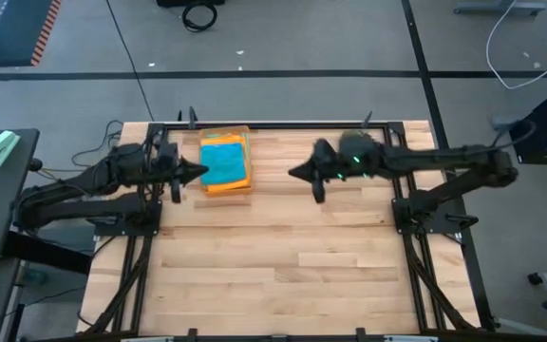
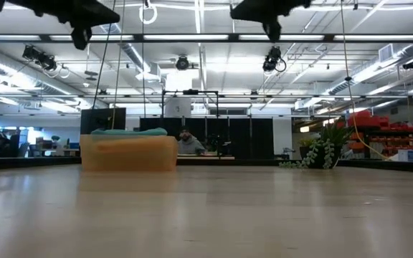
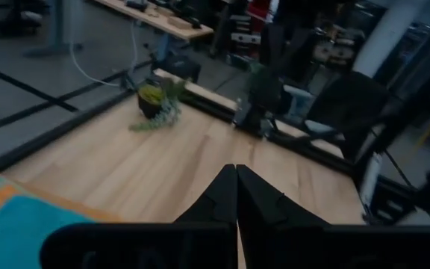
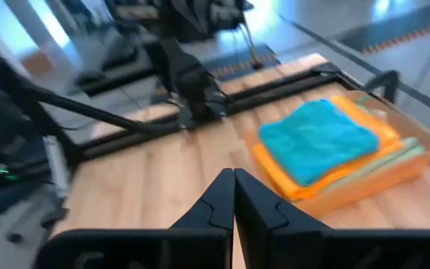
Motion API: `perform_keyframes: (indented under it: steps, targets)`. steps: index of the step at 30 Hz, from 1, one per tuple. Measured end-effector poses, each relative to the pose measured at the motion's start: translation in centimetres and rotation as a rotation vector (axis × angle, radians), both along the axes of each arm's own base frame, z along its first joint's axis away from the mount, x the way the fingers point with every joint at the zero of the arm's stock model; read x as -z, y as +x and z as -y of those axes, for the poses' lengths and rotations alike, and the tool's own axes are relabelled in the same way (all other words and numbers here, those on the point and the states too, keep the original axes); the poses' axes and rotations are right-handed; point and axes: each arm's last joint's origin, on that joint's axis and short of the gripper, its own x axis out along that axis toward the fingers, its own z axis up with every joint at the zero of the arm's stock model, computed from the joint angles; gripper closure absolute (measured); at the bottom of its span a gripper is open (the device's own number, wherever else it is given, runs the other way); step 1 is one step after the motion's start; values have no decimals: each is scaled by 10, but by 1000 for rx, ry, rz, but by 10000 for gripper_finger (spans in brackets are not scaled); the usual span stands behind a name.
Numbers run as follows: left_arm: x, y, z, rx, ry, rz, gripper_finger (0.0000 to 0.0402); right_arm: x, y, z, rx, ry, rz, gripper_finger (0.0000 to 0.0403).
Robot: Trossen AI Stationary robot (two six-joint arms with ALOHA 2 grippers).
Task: Fold microfiber towels
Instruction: Return to Home Position
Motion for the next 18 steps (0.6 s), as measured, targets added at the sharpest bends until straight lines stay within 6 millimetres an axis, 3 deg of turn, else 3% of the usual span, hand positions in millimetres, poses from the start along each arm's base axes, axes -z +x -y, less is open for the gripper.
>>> perform_keyframes:
  steps: [8, 18]
  targets:
    - [51, -8, 12, 67, -6, -37, 396, 63, -51, -19, 27, 82, 135, 388]
    - [111, -8, 12, 64, -28, 72, 392, 113, -97, -12, 108, 113, 199, 396]
